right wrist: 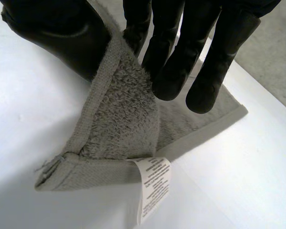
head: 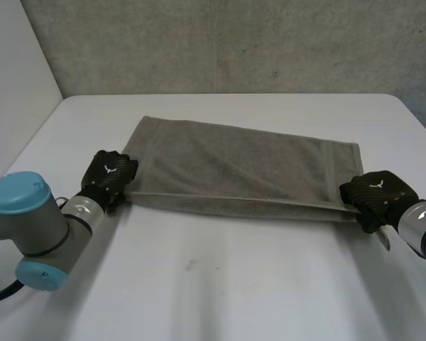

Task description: Fold the towel.

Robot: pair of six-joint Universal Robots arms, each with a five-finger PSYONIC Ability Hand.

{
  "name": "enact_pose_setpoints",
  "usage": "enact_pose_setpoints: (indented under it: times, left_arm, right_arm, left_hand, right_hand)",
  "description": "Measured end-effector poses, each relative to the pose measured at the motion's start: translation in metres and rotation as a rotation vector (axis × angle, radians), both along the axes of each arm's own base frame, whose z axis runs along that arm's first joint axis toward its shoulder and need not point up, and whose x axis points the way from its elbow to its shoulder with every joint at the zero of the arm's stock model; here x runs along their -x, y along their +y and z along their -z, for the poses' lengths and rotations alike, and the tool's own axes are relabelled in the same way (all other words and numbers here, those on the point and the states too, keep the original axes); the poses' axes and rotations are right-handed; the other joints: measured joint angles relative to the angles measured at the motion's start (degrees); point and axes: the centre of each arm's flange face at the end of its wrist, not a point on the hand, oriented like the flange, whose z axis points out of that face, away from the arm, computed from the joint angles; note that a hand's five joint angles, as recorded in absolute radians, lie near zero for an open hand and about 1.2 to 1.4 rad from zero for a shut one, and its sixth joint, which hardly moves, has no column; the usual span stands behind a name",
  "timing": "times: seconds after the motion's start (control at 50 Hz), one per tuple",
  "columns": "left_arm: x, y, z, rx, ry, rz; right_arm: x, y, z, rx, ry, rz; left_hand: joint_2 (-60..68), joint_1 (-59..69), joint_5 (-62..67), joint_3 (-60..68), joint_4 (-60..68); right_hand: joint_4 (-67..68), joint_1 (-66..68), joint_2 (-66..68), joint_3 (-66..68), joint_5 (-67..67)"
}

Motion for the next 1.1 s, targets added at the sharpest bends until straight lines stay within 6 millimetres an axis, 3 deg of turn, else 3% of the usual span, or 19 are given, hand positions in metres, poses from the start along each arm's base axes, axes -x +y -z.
enact_pose_setpoints:
  times: [0.2,0.26,0.32,0.48,0.6,0.74,0.88,0.98,1.1]
  left_arm:
    - [-0.009,-0.007,0.001,-0.003,-0.003,-0.03]
    - [-0.013,-0.008,0.001,-0.008,-0.004,-0.04]
    - [-0.016,-0.008,-0.001,-0.013,-0.006,-0.048]
    - [-0.027,0.002,-0.019,-0.043,-0.016,-0.073]
    - [-0.038,0.029,-0.054,-0.061,-0.032,-0.087]
    - [-0.058,0.079,-0.099,-0.052,-0.1,-0.112]
    - [-0.066,0.115,-0.116,-0.059,-0.174,-0.086]
    - [-0.066,0.105,-0.112,-0.054,-0.181,-0.063]
    - [-0.046,0.061,-0.087,-0.048,-0.189,-0.011]
  right_arm:
    - [0.009,-0.01,-0.002,0.022,-0.013,0.041]
    - [0.01,-0.01,-0.002,0.024,-0.013,0.044]
    - [0.01,-0.01,-0.001,0.023,-0.012,0.043]
    - [0.009,-0.009,-0.002,0.02,-0.011,0.036]
    - [0.009,-0.003,-0.017,0.02,0.01,0.013]
    - [0.017,0.027,-0.047,-0.098,0.147,-0.098]
    - [0.02,0.05,-0.078,-0.179,0.227,-0.262]
    - [0.02,0.032,-0.089,-0.15,0.209,-0.3]
    - [0.017,-0.019,-0.066,-0.161,0.214,-0.255]
  left_hand:
    - [0.3,0.2,0.3,0.2,0.3]
    - [7.0,6.8,5.7,7.0,7.1]
    - [20.8,20.5,20.5,20.7,20.9]
    - [27.4,24.1,25.7,27.3,27.4]
    - [27.8,24.6,26.3,27.7,27.9]
    - [27.9,24.7,26.4,27.8,28.0]
    - [27.9,24.9,26.5,27.8,28.0]
    - [27.9,24.9,26.5,27.8,28.0]
    - [27.9,24.9,26.5,27.8,28.0]
  right_hand:
    - [0.0,0.0,0.0,0.0,0.0]
    - [0.0,0.0,0.0,0.0,0.0]
    - [0.0,0.0,0.0,0.0,0.0]
    - [0.0,0.0,0.0,0.0,0.0]
    - [0.0,0.0,0.0,0.0,0.0]
    - [0.0,0.0,0.0,0.0,0.0]
    - [0.0,0.0,0.0,0.0,0.0]
    - [0.0,0.0,0.0,0.0,0.0]
    - [0.0,0.0,0.0,0.0,0.0]
